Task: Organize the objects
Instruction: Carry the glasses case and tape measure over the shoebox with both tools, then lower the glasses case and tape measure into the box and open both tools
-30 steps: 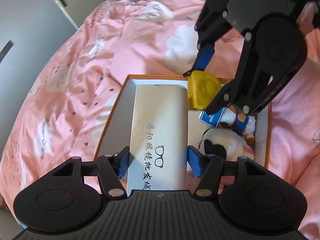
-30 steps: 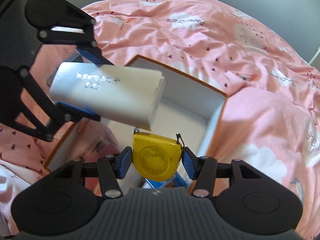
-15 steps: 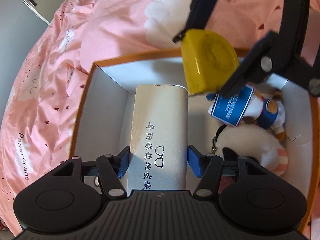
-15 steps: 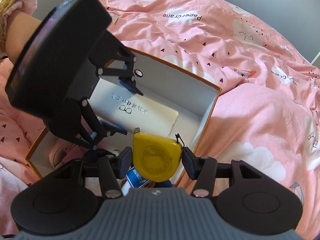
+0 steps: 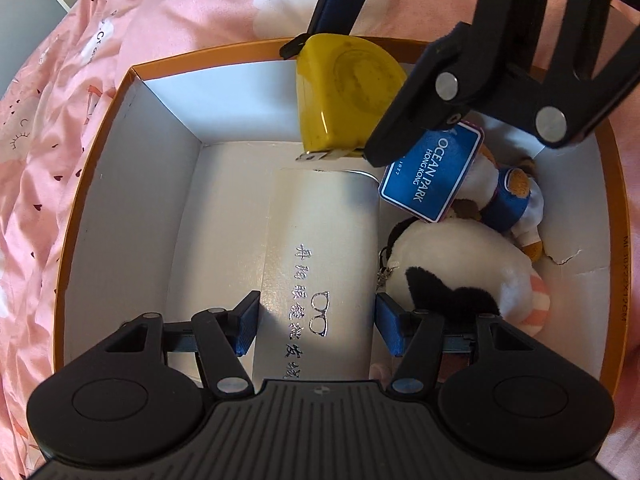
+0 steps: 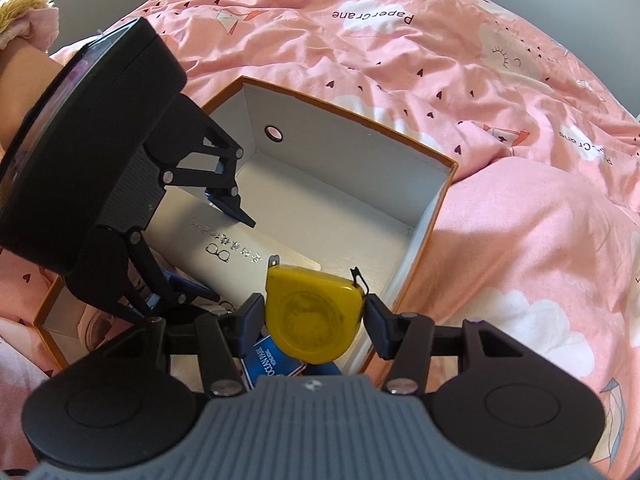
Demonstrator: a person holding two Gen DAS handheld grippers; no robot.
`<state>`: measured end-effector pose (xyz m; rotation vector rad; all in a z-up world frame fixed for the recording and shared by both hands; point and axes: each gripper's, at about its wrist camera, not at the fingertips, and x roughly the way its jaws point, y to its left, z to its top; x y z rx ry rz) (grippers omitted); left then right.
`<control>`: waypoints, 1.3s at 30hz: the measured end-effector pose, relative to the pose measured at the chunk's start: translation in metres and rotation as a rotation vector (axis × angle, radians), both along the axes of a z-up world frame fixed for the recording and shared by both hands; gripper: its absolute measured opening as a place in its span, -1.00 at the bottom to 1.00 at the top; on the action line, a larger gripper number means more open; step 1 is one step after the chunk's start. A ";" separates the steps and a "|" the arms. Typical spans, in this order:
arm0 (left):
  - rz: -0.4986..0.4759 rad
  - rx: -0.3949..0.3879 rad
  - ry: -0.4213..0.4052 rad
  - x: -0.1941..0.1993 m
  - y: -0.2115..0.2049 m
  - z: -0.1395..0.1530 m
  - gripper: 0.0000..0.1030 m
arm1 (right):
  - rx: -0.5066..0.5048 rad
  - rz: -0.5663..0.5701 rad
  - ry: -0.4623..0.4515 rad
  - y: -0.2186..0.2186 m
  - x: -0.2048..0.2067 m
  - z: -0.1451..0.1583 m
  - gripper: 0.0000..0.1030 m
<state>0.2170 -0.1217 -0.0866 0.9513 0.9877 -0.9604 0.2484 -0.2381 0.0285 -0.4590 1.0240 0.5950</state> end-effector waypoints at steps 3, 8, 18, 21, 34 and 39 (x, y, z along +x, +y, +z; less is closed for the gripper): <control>-0.013 0.013 0.000 0.000 -0.001 -0.004 0.35 | -0.027 0.042 0.000 0.007 0.002 -0.004 0.09; -0.032 0.042 0.046 0.006 -0.004 -0.006 0.35 | -0.090 0.124 -0.010 0.016 0.008 -0.010 0.09; -0.023 0.035 0.131 0.015 0.002 -0.005 0.55 | -0.202 0.197 -0.015 0.022 0.023 -0.020 0.09; 0.011 0.032 0.155 0.018 0.006 -0.004 0.50 | -0.204 0.193 -0.018 0.022 0.025 -0.020 0.09; 0.259 -0.121 0.250 0.045 0.017 0.000 0.06 | -0.230 0.244 -0.067 0.032 0.027 -0.022 0.09; 0.256 -0.130 0.303 0.042 0.018 0.001 -0.13 | -0.261 0.347 -0.088 0.035 0.027 -0.026 0.09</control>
